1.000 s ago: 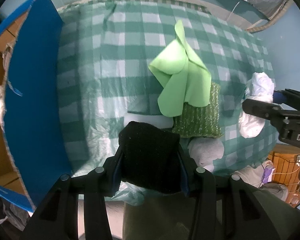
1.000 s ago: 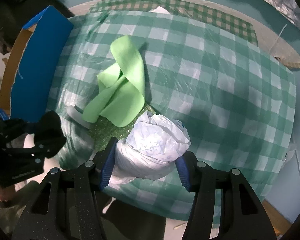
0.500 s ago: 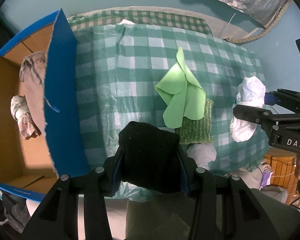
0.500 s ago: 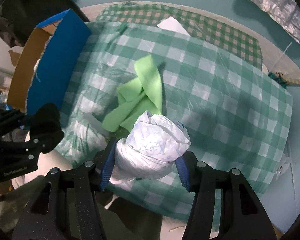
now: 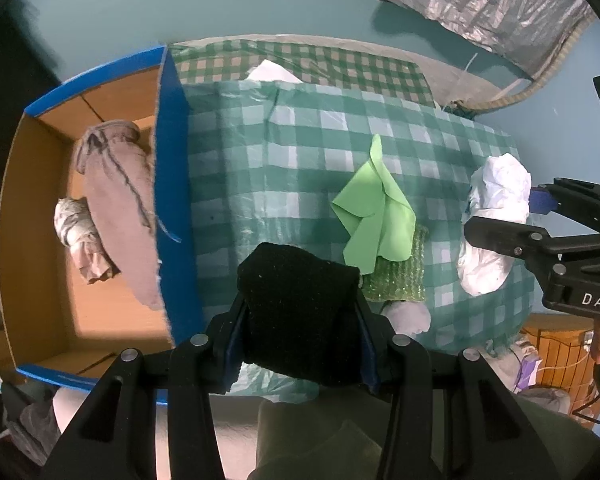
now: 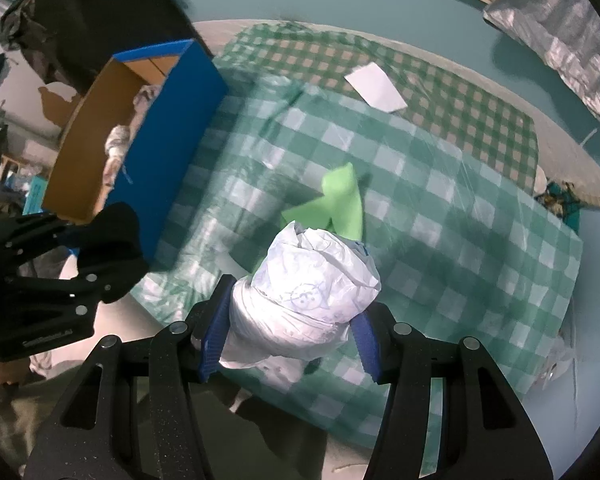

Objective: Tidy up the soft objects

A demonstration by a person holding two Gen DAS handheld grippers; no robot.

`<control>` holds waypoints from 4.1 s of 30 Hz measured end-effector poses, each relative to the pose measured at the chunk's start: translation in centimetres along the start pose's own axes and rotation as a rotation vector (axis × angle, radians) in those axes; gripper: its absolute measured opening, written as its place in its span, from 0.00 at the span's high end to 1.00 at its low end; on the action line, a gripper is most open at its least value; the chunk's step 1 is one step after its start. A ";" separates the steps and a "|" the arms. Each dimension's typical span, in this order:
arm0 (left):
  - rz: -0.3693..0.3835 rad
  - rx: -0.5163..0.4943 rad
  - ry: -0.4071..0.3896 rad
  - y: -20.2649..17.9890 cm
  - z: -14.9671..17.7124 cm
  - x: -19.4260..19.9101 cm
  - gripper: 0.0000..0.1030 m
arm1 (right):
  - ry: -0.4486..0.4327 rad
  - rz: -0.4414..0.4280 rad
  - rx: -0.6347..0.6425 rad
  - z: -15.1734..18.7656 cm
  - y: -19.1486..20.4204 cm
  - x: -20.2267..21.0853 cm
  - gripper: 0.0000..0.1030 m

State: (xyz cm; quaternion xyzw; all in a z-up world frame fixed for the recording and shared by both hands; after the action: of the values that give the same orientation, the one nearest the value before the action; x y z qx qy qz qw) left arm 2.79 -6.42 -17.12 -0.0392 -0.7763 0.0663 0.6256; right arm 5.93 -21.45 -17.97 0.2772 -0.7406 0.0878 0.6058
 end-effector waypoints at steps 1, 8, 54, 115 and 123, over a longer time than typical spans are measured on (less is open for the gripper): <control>-0.001 0.003 -0.003 0.2 -0.1 0.2 0.54 | -0.004 -0.003 0.006 -0.2 0.3 0.1 0.46; -0.016 0.023 -0.031 1.5 -0.6 1.9 0.54 | -0.016 -0.019 0.051 -1.8 2.1 0.7 0.46; -0.112 0.313 -0.096 16.2 1.5 5.7 0.54 | 0.010 -0.136 0.327 -10.6 18.6 -2.9 0.46; -0.129 0.371 -0.106 18.5 1.8 6.4 0.26 | 0.016 -0.065 0.304 -10.7 18.3 -3.7 0.20; -0.122 0.323 -0.110 16.0 1.3 6.8 0.26 | 0.005 -0.046 0.262 -9.2 15.4 -2.3 0.20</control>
State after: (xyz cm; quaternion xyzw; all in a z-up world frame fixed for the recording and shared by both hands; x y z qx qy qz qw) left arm -0.33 10.34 -13.27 0.1128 -0.7896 0.1542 0.5832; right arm 6.05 -3.63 -14.70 0.3707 -0.7146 0.1707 0.5681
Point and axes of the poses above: each gripper's, at about its wrist camera, not at the fingertips, and x roughly against the way its jaws point, y to its left, z to its underside, the point moved 3 cm from there along -x, roughly the way its jaws point, and after that the axes turned 4 degrees about -y, right-handed, at the moved point
